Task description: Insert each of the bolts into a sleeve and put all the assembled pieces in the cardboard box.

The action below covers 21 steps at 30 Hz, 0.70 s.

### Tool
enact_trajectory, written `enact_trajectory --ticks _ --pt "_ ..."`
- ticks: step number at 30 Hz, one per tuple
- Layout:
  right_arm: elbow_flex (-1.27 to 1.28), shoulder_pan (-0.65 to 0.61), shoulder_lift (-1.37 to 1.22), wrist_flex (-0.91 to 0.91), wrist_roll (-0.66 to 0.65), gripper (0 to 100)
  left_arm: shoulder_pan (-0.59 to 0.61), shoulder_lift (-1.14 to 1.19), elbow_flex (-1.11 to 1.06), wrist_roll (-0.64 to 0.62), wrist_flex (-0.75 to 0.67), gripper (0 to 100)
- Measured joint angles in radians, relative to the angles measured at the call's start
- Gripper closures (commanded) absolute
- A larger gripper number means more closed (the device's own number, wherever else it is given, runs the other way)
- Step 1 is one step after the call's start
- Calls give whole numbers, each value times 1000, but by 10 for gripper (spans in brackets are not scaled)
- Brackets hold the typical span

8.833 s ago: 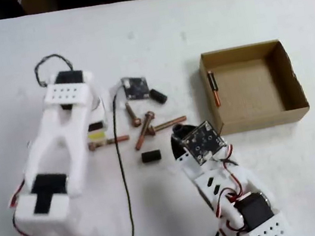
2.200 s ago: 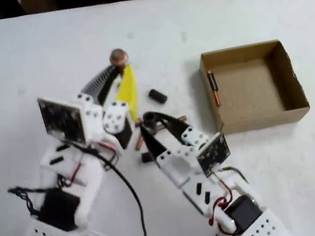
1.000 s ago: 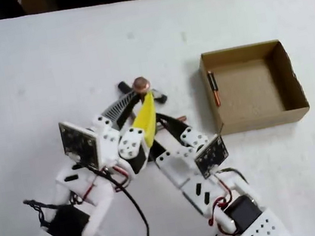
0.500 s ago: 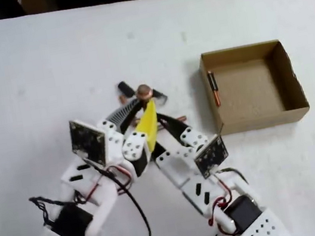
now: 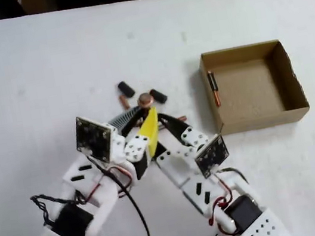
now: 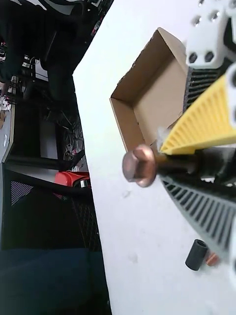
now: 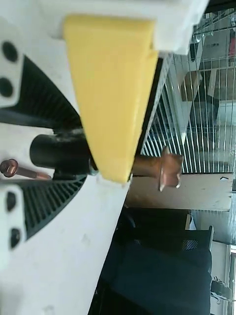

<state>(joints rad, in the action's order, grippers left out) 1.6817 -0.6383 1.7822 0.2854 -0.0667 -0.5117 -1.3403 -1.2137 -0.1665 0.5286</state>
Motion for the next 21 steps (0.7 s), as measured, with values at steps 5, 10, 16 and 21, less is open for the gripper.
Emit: enact_trajectory --ticks 5,10,16,21 --pt "0 8 0 26 0 982 0 0 0 0 51 763" --pt "0 8 0 26 0 982 9 -2 0 2 74 760" --pt "0 8 0 37 -2 982 97 -3 0 3 74 759" --pt "0 8 -2 37 -2 982 126 -6 0 26 74 762"
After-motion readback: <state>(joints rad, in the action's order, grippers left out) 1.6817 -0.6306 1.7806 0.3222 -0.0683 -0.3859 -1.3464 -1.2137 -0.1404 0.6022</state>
